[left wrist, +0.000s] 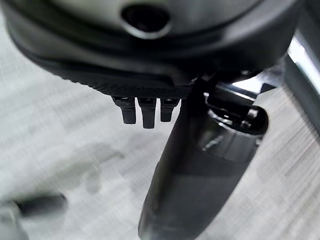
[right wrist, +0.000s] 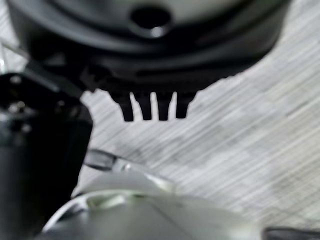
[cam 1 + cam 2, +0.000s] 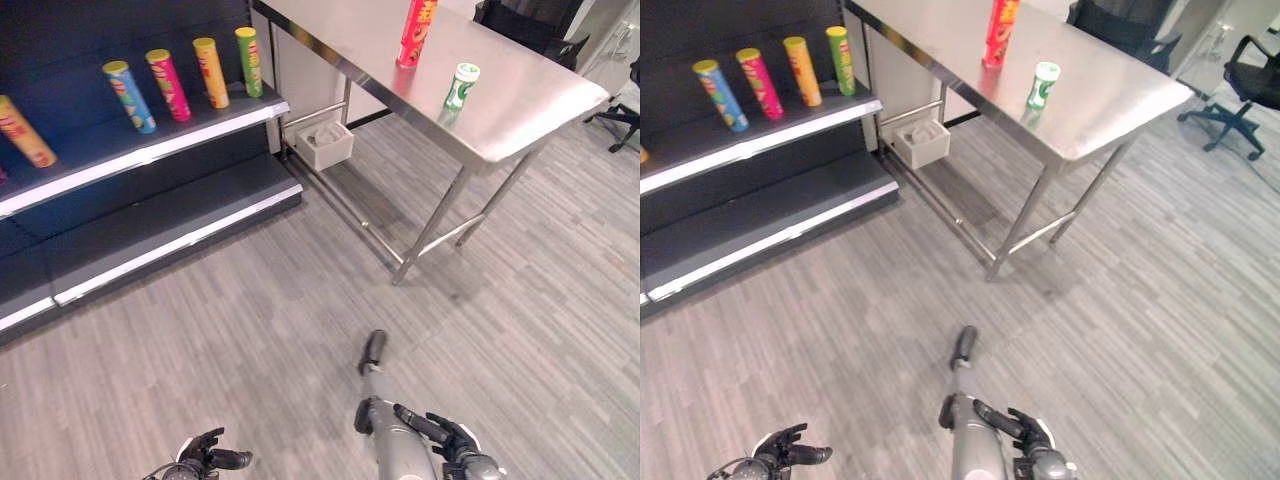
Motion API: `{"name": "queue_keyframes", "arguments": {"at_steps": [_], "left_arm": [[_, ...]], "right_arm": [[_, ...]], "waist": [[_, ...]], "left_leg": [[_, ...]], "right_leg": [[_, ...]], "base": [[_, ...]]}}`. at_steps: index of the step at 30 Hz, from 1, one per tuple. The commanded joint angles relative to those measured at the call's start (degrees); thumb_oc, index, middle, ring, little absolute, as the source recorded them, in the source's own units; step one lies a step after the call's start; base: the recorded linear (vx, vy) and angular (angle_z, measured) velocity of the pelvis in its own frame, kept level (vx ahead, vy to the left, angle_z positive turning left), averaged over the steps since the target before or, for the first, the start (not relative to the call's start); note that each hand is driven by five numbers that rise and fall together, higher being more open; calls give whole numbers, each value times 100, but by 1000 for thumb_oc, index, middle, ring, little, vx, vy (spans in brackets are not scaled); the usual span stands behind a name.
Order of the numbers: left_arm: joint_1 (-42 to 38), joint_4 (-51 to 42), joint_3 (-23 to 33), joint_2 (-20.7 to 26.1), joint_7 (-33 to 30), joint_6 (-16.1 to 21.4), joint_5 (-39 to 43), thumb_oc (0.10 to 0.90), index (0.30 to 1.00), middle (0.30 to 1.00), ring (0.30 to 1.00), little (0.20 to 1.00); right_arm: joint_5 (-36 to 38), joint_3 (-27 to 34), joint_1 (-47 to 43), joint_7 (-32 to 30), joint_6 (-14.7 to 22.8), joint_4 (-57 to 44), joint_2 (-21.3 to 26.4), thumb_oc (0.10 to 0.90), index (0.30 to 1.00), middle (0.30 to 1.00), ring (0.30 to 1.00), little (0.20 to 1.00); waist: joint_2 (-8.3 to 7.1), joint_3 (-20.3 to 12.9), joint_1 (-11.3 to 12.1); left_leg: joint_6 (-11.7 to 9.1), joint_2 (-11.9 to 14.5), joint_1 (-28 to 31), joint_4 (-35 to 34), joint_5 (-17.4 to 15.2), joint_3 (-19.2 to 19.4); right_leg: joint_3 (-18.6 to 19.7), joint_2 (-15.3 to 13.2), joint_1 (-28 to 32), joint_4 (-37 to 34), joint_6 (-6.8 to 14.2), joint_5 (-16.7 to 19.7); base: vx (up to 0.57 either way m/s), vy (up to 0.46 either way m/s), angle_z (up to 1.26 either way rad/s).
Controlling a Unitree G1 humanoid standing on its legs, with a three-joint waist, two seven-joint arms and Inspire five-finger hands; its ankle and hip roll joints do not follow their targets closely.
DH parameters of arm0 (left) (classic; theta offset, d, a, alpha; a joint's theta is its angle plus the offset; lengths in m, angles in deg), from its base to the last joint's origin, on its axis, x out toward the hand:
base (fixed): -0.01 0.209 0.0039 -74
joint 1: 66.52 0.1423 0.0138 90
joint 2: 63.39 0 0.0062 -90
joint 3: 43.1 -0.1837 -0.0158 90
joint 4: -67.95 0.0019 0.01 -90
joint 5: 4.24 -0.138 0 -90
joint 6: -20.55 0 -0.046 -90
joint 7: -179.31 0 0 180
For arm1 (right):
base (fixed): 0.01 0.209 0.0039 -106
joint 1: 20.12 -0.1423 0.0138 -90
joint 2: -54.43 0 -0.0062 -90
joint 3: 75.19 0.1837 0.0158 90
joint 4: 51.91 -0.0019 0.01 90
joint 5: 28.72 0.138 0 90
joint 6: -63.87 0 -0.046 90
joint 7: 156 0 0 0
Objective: Put the goods on the table back onto the shelves and tidy them up.
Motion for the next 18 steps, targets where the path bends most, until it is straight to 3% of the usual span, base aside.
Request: {"name": "queue_keyframes", "arguments": {"at_steps": [1,3,4,5,6,7,8,9,10,11,12,13,14,18], "left_arm": [[-65,-329,-178,274,0,234,-106,800,900,900,900,900],[-53,-436,-253,234,18,232,33,800,900,900,900,900],[-74,-444,-257,232,18,213,96,800,900,900,900,900],[-90,-487,-262,241,11,201,150,800,900,900,900,900],[-92,-487,-261,245,11,201,151,800,900,900,900,900],[-99,-516,-302,220,-42,209,197,800,900,900,900,900],[-138,-536,-332,211,-63,212,231,800,900,900,900,900],[-177,-540,-352,176,-68,215,247,800,900,900,900,900],[-153,-484,-375,144,-76,225,205,800,900,900,900,900],[-141,-448,-373,134,-72,227,200,800,900,900,900,900],[-126,-354,-367,121,-79,238,199,800,900,900,900,900],[-126,-353,-367,120,-79,239,199,800,900,900,900,900],[-59,-246,-324,94,-77,248,172,800,900,900,900,900],[-2,-51,-299,104,-43,216,-27,800,900,900,900,900]], "right_arm": [[-100,-162,-56,-67,9,241,656,800,900,900,900,900],[-24,-212,-107,-46,47,344,777,800,900,900,900,900],[-9,-221,-126,-62,49,357,798,800,900,900,900,900],[25,-212,-146,-81,53,322,810,800,900,900,900,900],[25,-213,-148,-81,53,322,806,800,900,900,900,900],[93,-214,-203,-133,54,314,838,800,900,900,900,900],[122,-223,-252,-159,47,316,863,800,900,900,900,900],[166,-223,-294,-185,54,327,882,800,900,900,900,900],[146,-253,-294,-203,68,321,900,800,900,900,900,900],[117,-275,-304,-209,68,333,898,800,900,900,900,900],[53,-319,-303,-231,77,400,879,800,900,900,900,900],[52,-319,-303,-231,77,400,879,800,900,900,900,900],[-31,-326,-232,-225,66,501,812,800,900,900,900,900],[-10,-211,-120,-187,28,623,646,800,900,900,900,900]], "waist": [[77,-106,92],[158,-153,124],[129,-105,138],[88,-32,157],[64,-50,134],[-8,99,173],[-36,160,181],[-58,211,249],[-62,243,384],[-28,235,450],[50,194,555],[47,206,558],[100,106,598],[116,-125,549]], "left_leg": [[555,374,-786,-927,600,-156],[196,657,-1301,384,1025,-154],[123,679,-1592,1048,1242,-167],[93,682,-1876,1680,1446,-192],[99,655,-1904,1669,1473,-210],[133,683,-2344,2371,1768,-89],[198,721,-2601,2366,1718,42],[314,776,-2818,1789,1388,265],[365,654,-3017,1045,1255,249],[344,595,-3055,634,1399,128],[288,500,-3152,50,1747,-192],[287,498,-3124,25,1756,-187],[312,420,-2867,-379,1776,-478],[394,391,-2294,-901,1778,-283]], "right_leg": [[377,-180,1414,-612,1353,949],[299,72,1835,-667,1079,543],[312,111,1985,-668,958,424],[316,141,2110,-668,860,321],[301,111,2088,-668,864,326],[327,107,2278,-668,743,148],[331,83,2326,-668,728,91],[372,56,2408,-668,793,28],[436,52,2477,-668,850,-30],[501,102,2517,-668,859,-67],[581,211,2606,-668,857,-129],[585,208,2621,-668,857,-133],[704,279,2725,-668,860,-187],[880,206,2850,-668,939,-200]], "base": [[632,-487,49],[412,-434,37],[209,-307,-6],[99,-169,-19],[86,-173,-20],[56,-125,-7],[148,-119,7],[186,30,-2],[215,89,-3],[214,139,-41],[125,88,-63],[212,152,-111],[209,190,-126],[136,162,-58]]}}
